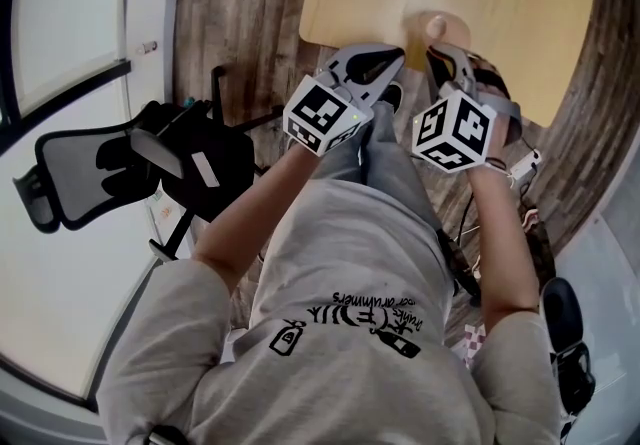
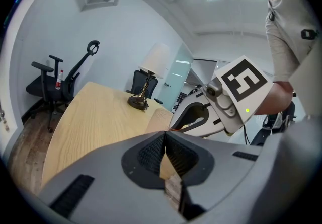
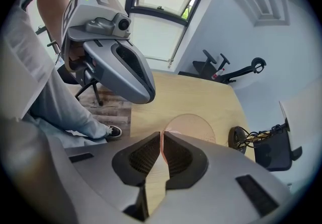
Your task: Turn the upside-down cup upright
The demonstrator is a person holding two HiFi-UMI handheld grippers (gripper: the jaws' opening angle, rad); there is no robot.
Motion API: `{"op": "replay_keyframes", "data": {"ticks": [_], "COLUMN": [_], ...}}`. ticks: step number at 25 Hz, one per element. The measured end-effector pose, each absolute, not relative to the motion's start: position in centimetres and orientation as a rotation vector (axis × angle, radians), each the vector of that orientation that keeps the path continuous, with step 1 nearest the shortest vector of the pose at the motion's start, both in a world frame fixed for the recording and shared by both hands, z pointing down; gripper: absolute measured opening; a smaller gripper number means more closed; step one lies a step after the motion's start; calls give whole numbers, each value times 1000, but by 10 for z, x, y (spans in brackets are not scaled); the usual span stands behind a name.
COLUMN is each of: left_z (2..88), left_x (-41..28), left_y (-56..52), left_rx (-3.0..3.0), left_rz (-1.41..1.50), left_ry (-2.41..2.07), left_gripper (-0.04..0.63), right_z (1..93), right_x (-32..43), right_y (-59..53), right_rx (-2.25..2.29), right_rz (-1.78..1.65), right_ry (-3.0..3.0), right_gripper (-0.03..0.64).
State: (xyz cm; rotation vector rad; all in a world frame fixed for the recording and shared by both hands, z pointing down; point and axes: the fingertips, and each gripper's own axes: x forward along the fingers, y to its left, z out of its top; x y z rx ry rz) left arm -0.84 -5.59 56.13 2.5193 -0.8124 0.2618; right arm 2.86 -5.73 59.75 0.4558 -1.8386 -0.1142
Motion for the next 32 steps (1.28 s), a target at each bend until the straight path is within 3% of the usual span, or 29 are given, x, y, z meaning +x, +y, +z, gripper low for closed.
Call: {"op": "replay_keyframes", "data": {"ticks": [11,32], "left_z": [533,438], "left_x": [-13,-15], "left_y": [-54,-38], "left_rx": [2541,2628], "left_rz": [245,150], "left_ry": [-819,-758], "left_gripper": [9,11], "right_z": [555,449], "right_x": [25,37], "right_y": [-61,-26], "right_rx": [548,738], "right_rz": [-66,441], "right_ry": [-1964,-2585], "right_gripper": [35,35]}}
